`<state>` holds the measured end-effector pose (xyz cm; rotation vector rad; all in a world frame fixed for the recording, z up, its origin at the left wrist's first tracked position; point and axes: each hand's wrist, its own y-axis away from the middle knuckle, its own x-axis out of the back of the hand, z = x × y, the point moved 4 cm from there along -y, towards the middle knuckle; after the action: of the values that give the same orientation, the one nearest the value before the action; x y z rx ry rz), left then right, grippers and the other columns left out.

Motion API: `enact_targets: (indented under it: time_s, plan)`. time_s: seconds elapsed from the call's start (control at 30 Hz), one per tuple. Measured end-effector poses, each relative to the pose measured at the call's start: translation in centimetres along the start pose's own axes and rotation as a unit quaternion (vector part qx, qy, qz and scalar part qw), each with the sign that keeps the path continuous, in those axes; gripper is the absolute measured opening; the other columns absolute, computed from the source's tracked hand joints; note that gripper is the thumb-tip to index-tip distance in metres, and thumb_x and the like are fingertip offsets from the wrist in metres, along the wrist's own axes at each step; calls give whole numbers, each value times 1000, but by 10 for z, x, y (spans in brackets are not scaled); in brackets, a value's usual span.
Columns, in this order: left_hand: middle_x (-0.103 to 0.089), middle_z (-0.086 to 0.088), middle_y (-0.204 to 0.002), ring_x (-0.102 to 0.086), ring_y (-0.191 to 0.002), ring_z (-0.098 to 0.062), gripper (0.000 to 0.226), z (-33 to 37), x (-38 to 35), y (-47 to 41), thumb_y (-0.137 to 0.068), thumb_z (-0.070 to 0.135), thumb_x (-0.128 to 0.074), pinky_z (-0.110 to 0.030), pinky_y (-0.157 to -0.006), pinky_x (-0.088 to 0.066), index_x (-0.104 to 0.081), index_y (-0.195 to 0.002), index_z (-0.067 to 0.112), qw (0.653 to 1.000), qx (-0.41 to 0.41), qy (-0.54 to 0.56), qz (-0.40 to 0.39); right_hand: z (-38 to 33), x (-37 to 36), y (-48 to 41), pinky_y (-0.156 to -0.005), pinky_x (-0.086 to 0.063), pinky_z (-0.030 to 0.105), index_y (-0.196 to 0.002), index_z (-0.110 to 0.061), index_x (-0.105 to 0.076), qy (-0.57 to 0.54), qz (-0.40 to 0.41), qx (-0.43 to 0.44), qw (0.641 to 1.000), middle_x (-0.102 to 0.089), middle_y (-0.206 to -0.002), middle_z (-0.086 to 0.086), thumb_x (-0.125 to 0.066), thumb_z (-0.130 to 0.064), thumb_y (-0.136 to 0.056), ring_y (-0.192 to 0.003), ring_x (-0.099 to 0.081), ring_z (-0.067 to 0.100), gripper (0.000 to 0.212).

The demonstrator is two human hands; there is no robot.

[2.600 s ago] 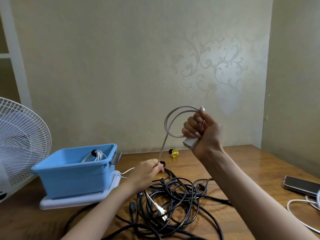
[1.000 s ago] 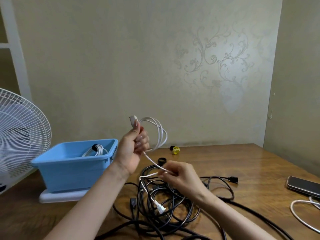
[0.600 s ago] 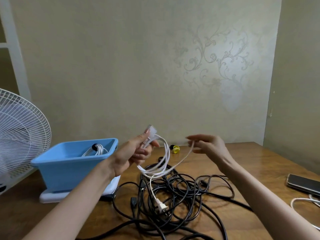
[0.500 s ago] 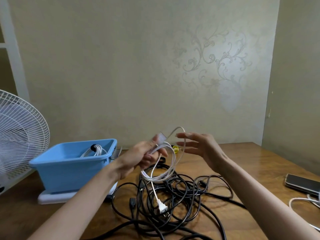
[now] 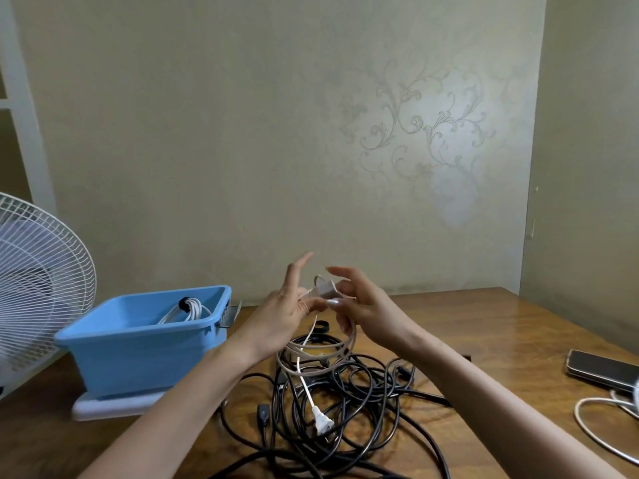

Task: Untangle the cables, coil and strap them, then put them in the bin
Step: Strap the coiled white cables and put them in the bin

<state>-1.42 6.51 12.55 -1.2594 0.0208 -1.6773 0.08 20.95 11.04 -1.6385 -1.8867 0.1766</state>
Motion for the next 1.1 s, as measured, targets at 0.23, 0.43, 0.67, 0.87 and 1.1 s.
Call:
enact_targets:
  time_s: [0.23, 0.43, 0.67, 0.87, 1.1]
  plan:
    - [-48, 10, -72, -48, -59, 2, 11, 9, -6, -3, -103, 23, -35, -19, -55, -37, -45, -98, 19, 984, 42, -94, -144, 6, 7, 5, -54, -40, 22, -102, -3, -51, -36, -29, 0, 999, -66, -76, 6, -45, 4, -96, -64, -54, 15, 11]
    - [-31, 0, -98, -34, -95, -15, 19, 13, 0, -6, -100, 33, -37, -27, -78, -27, -47, -101, 17, 943, -19, -332, 1, 7, 10, 4, -53, -44, 18, -100, -4, -54, -114, 44, 14, 992, -65, -71, 9, -56, 3, -90, -56, -57, 9, 12]
    - [-44, 2, -54, -47, -45, -10, 32, 18, -2, -7, -90, 37, -41, -20, -50, -43, -45, -74, 10, 861, 92, 501, -1, 19, 14, 14, -75, -53, 27, -104, -9, -65, -256, 127, -75, 955, -68, -86, 2, -41, -55, -84, -79, -65, 15, 56]
    - [-32, 9, -48, -27, -35, 0, 33, 25, 2, -20, -103, 17, -33, -13, -38, -24, -36, -70, 14, 795, 105, 595, 65, 31, -40, 40, -73, -55, 32, -81, -4, -69, -261, -142, -278, 913, -71, -81, 14, -11, -71, -90, -75, -69, 25, 89]
    - [-27, 9, -49, -20, -34, 1, 32, 29, -4, -21, -93, 38, -50, -10, -30, -16, -42, -70, 16, 801, 141, 570, 115, 15, -65, 16, -102, -43, 50, -120, 4, -55, -671, 27, -204, 712, -61, -116, 25, -40, -16, -94, -115, -58, 36, 36]
